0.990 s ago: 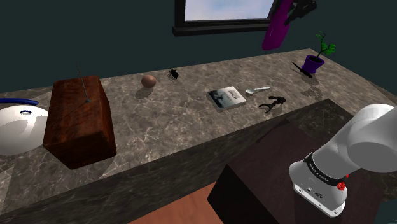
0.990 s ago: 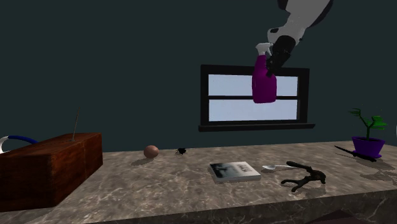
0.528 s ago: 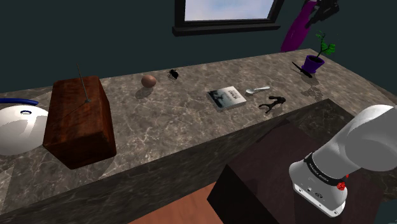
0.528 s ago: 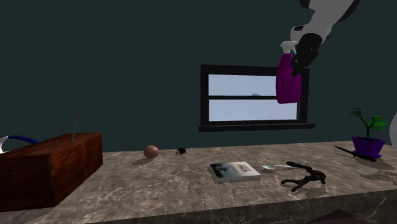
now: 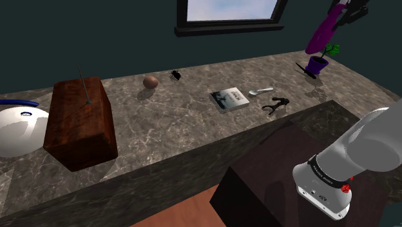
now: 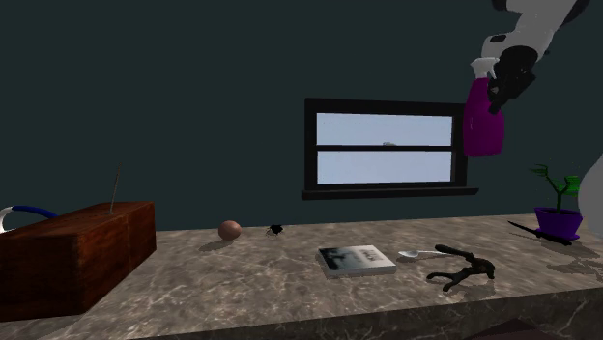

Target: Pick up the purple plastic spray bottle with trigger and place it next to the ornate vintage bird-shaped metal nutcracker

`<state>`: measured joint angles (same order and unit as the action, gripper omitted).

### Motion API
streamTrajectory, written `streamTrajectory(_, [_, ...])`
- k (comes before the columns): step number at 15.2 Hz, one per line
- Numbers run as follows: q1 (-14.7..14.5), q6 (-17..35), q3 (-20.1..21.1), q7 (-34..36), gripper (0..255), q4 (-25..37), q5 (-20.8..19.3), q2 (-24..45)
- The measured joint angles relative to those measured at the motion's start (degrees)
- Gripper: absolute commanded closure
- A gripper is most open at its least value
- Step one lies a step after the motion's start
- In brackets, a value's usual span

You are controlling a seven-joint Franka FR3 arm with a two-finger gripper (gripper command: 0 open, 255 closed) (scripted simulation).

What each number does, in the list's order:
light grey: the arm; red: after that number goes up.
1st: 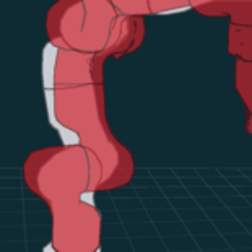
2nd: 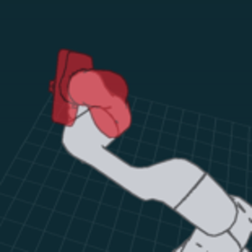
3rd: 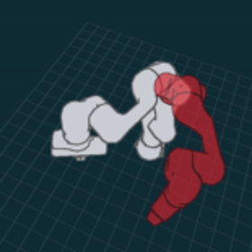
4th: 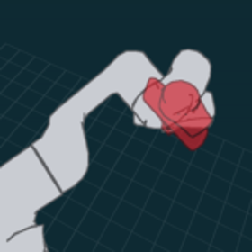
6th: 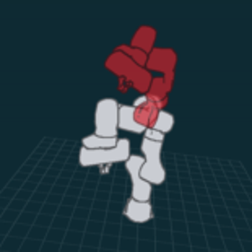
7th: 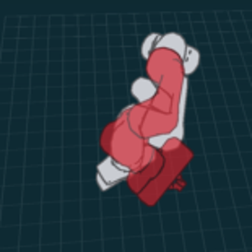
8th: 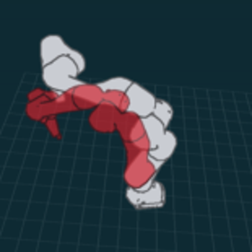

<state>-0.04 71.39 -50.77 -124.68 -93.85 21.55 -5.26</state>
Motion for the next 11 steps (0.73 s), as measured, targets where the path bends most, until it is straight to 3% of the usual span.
streamTrajectory(3, [2.71, -3.34, -4.06, -6.49, 255, 3.37, 1.19, 4.51])
streamTrajectory(6, [7.65, -8.53, -7.75, -13.87, 255, 9.71, 4.53, 11.97])
streamTrajectory(7, [8.96, -9.27, -8.27, -15.68, 255, 10.43, 4.86, 13.14])
streamTrajectory(9, [14.29, -12.83, -9.17, -20.51, 255, 15.39, 7.69, 18.8])
streamTrajectory(11, [15.24, -12.78, -9.27, -21.94, 255, 15.28, 7.77, 19.57])
